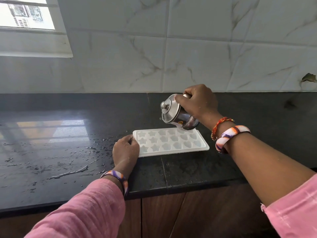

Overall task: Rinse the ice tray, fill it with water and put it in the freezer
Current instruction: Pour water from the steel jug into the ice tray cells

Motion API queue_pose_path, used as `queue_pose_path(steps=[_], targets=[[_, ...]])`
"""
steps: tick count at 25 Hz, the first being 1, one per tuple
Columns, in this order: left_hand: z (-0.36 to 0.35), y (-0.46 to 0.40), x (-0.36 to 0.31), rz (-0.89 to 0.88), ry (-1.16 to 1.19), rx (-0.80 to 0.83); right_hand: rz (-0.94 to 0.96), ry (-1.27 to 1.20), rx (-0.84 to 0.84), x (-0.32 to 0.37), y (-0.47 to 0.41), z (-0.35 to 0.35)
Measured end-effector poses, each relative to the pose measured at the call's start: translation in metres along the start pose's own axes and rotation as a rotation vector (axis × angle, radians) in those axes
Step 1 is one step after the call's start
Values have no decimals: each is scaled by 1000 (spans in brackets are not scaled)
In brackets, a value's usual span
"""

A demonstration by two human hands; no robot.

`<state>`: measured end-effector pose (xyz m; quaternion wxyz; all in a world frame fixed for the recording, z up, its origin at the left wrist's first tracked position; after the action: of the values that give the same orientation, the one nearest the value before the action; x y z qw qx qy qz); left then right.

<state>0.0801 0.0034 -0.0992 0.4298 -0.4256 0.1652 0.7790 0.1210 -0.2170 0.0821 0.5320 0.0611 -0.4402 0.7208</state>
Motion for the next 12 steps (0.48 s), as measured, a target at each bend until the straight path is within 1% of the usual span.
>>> queue_pose_path(steps=[4, 7, 12], targets=[[1, 1, 0, 4, 6, -3, 89, 95, 44, 10, 3, -8], [1, 1, 0, 0, -2, -3, 127, 122, 60, 14, 6, -11], [1, 0, -3, -7, -24, -6, 122, 124, 67, 13, 6, -12]])
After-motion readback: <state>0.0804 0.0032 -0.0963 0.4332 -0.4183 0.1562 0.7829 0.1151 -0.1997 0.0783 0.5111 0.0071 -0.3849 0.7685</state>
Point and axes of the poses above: each hand's wrist, its own y-axis away from the middle knuckle, its own z-axis out of the back of the hand, x = y × z, the point moved 8 cm from there along -y, towards the middle knuckle, and after that the axes turned 6 degrees about -y, right-handed, at the moved point
